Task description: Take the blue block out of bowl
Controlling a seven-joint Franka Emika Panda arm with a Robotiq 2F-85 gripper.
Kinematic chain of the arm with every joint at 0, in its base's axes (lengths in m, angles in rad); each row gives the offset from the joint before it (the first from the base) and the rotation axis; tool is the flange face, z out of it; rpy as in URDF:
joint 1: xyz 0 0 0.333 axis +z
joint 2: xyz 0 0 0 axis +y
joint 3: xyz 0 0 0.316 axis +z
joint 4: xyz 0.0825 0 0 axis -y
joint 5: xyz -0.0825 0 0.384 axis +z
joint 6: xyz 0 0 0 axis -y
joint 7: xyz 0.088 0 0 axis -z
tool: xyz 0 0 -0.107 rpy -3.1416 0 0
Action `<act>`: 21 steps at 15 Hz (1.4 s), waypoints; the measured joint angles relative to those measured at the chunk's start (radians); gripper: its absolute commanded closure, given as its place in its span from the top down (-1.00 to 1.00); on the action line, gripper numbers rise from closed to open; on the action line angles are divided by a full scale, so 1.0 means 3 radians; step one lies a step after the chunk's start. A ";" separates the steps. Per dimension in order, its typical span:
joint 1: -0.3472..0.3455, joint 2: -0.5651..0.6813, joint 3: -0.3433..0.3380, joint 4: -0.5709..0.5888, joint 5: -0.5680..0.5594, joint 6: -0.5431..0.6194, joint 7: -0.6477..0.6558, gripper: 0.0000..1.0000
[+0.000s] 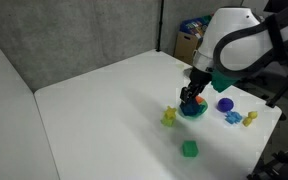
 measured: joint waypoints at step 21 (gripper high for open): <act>0.0229 0.0447 0.0094 -0.0082 -0.0101 -0.0289 -0.0033 -0.41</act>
